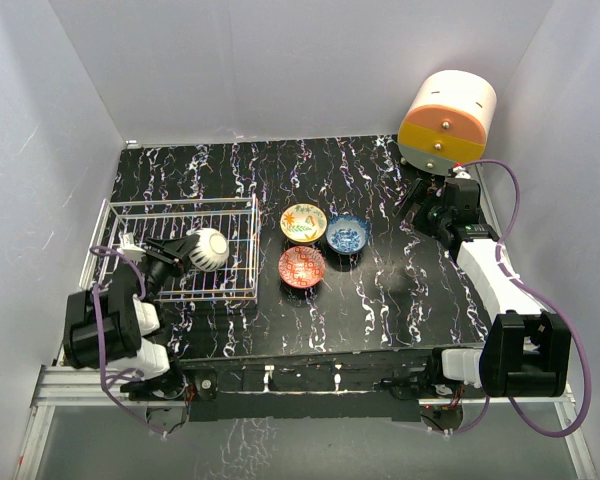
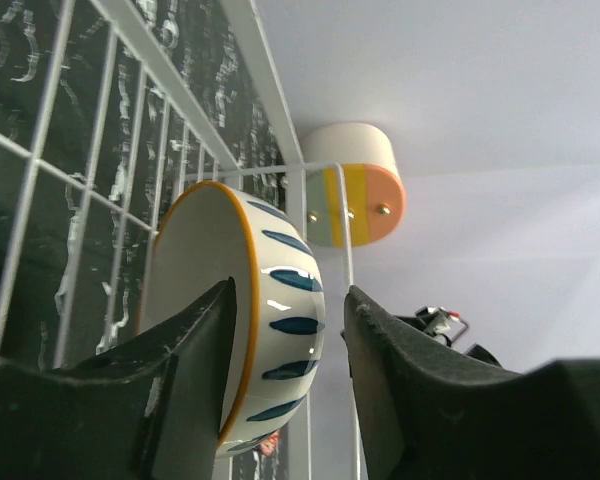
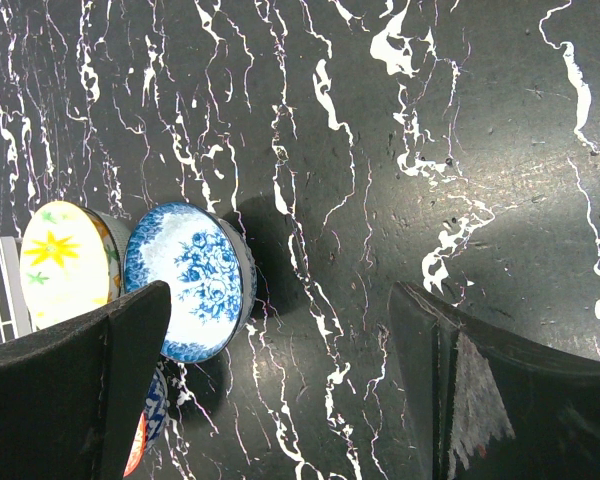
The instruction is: Load the bowls into the dish rack
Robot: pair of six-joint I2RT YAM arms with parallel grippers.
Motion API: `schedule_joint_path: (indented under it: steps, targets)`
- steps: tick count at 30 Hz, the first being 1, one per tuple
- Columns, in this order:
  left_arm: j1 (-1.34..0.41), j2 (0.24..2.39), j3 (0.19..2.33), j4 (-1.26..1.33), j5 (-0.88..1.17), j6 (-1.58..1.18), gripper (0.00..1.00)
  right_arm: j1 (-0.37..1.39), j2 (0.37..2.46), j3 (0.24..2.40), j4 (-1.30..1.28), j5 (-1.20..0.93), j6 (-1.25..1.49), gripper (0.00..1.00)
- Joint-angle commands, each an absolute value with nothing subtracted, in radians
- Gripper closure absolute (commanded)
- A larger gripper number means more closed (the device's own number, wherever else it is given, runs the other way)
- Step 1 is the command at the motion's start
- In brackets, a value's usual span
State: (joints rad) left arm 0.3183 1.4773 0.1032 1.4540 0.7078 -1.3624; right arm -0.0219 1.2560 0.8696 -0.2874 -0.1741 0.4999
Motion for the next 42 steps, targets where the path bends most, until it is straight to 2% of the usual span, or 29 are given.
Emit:
schedule_joint_path:
  steps: [1, 6, 13, 24, 33, 36, 42]
  targets:
    - [0.328, 1.244, 0.153, 0.923, 0.649, -1.144, 0.49, -0.025, 1.253, 0.887, -0.247, -0.161, 0.492, 0.07]
    - [0.328, 1.078, 0.257, 0.527, 0.574, -0.989, 0.32, -0.025, 1.256, 0.876, -0.236, -0.174, 0.497, 0.07]
    - [0.328, 1.073, 0.379, 0.273, 0.512, -0.869, 0.19, -0.025, 1.246, 0.869, -0.236, -0.166, 0.493, 0.07]
    - [0.328, 1.101, 0.627, -0.124, 0.384, -0.634, 0.16, -0.025, 1.251, 0.868, -0.227, -0.176, 0.496, 0.07]
    - [0.305, 1.147, 0.887, -0.393, 0.286, -0.422, 0.09, -0.025, 1.256, 0.869, -0.224, -0.191, 0.497, 0.07]
    - [0.227, 1.143, 0.945, -0.448, 0.212, -0.385, 0.09, -0.025, 1.257, 0.862, -0.220, -0.194, 0.497, 0.07]
    - [-0.090, 1.213, 1.032, -0.491, -0.014, -0.384, 0.09, -0.025, 1.257, 0.848, -0.220, -0.203, 0.493, 0.07]
